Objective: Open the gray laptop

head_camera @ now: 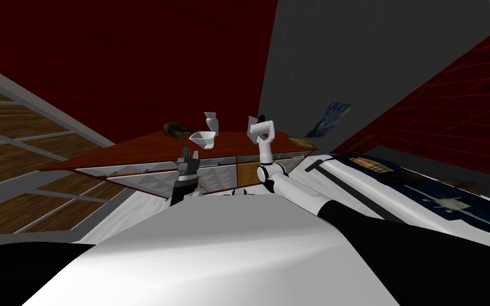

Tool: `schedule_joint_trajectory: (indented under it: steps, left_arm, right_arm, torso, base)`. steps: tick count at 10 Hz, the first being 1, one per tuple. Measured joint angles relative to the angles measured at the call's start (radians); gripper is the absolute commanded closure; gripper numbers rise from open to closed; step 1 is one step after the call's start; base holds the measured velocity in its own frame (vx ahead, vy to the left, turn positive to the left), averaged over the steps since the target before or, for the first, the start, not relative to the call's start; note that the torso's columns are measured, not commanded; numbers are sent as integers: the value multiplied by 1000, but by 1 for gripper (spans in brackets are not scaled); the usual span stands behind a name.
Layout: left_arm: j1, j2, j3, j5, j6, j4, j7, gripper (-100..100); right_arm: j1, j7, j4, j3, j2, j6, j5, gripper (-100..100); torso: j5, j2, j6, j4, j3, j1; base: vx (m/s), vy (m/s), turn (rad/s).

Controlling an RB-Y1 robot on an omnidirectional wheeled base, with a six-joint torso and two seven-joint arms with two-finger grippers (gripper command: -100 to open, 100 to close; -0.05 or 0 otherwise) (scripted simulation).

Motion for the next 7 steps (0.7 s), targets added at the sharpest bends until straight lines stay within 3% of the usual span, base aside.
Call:
schedule_joint_trajectory:
  steps: [7]
  left_arm:
    - [0,0,0,0,0,0,0,0]
  right_arm:
    - [-9,-180,47,-69,27,-31,-89,100]
  torso:
    - [-4,-6,4,-11,-4,-5]
  base:
    - [6,-53,-19]
